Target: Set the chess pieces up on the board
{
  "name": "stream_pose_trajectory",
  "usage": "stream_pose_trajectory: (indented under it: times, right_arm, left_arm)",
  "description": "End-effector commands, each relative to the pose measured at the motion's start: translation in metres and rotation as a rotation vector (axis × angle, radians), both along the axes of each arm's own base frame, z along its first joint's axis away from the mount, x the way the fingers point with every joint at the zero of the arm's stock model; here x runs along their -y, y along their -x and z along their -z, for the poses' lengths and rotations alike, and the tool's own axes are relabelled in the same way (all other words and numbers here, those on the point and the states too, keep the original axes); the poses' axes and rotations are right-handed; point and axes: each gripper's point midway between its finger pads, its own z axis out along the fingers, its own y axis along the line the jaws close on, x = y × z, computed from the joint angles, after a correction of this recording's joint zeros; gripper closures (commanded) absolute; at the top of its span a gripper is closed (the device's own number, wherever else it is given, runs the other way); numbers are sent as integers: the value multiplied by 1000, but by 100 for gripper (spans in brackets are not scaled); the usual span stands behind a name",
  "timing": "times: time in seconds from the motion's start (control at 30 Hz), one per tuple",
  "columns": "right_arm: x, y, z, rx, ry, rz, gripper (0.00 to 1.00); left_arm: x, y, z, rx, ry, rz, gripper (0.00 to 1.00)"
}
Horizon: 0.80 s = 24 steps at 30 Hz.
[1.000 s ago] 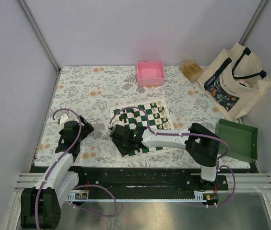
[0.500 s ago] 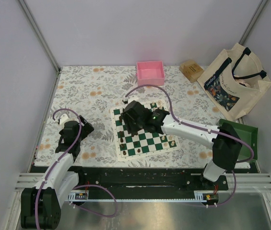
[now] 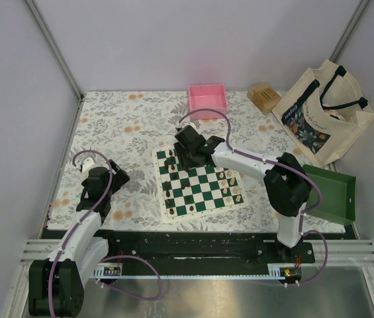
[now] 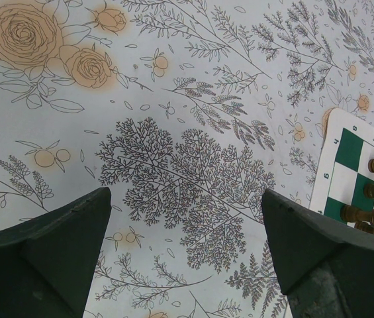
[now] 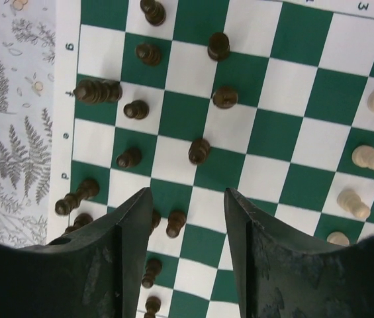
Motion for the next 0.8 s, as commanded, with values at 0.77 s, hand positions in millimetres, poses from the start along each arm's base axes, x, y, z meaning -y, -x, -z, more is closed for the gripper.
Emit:
stream_pose_trajectory:
  times: [0.77]
  right_arm:
    - [-15, -65, -2, -3, -35, 11, 45]
  left_arm:
    - [2, -14, -18, 64, -2, 14, 1]
